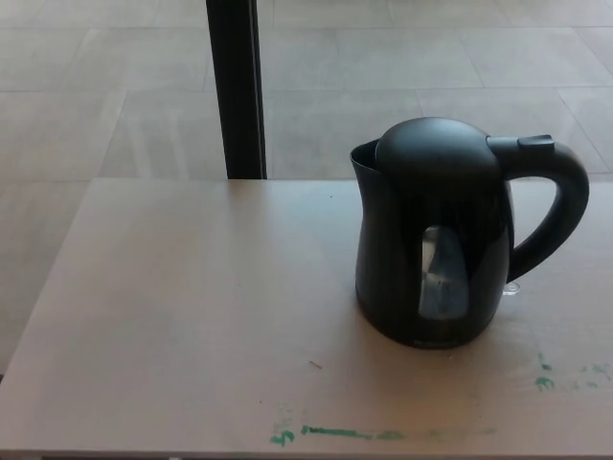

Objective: The robot uses its right hand to push down on the lid of a kettle kept in the middle of the desk to close it

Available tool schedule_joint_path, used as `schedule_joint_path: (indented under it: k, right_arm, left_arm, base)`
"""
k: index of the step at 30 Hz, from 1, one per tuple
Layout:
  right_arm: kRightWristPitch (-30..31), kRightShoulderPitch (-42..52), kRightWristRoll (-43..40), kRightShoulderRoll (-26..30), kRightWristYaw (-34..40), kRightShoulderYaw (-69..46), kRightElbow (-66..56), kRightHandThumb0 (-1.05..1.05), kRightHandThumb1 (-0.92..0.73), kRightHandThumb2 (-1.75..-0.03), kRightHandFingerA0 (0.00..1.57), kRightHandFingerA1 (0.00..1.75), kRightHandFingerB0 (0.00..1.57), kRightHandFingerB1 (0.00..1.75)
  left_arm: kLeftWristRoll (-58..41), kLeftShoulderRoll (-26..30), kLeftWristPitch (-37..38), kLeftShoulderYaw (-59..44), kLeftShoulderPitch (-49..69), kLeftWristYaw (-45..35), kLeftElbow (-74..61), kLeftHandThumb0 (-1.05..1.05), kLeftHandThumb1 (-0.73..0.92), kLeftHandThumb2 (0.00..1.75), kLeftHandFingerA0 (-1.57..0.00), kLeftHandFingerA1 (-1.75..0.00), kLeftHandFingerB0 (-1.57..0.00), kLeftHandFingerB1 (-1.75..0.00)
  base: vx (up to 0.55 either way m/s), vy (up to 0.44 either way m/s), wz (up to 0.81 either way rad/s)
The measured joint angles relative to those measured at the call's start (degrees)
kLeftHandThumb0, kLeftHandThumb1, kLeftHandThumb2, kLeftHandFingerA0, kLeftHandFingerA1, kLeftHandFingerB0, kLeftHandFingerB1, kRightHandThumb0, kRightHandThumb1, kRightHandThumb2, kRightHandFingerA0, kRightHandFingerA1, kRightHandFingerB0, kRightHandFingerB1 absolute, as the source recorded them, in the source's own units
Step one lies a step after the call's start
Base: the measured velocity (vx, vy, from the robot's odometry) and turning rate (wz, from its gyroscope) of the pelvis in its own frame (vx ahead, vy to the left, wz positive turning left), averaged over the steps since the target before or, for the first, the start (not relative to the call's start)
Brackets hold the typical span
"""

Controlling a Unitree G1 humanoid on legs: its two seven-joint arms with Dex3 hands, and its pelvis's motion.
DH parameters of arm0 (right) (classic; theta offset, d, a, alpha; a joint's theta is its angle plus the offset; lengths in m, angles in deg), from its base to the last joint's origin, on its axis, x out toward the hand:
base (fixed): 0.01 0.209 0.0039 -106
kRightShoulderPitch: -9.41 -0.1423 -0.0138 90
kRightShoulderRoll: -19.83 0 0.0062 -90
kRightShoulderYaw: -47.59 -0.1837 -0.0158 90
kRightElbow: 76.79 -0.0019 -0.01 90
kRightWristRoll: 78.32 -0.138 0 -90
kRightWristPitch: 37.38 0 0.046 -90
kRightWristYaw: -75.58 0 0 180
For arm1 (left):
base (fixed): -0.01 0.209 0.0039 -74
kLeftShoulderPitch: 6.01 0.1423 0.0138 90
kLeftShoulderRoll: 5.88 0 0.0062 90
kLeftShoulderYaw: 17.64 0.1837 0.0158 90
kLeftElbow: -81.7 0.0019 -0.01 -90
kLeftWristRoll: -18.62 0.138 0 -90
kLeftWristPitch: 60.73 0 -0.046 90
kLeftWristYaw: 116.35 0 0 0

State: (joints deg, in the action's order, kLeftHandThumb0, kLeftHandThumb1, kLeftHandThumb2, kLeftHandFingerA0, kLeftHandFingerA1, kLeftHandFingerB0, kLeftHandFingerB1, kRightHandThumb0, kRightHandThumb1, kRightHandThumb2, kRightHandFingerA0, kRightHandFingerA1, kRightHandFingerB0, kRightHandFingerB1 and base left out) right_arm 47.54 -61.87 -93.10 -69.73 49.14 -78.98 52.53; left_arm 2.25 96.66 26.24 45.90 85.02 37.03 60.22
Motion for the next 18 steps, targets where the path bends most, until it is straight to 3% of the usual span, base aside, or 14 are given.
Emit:
schedule_joint_path:
  k: [18]
  right_arm:
    - [0.42,0.28,-1.34,0.24,0.7,3.16,-1.21,-0.7,-0.88,-0.68,0.23,0.41,0.05,0.19]
  left_arm:
    - [-0.05,0.19,0.14,0.07,0.25,-0.09,0.78,-0.67,0.71,0.61,-0.45,-0.51,-0.32,-0.34]
  base:
    - [0.0,0.0,0.0]
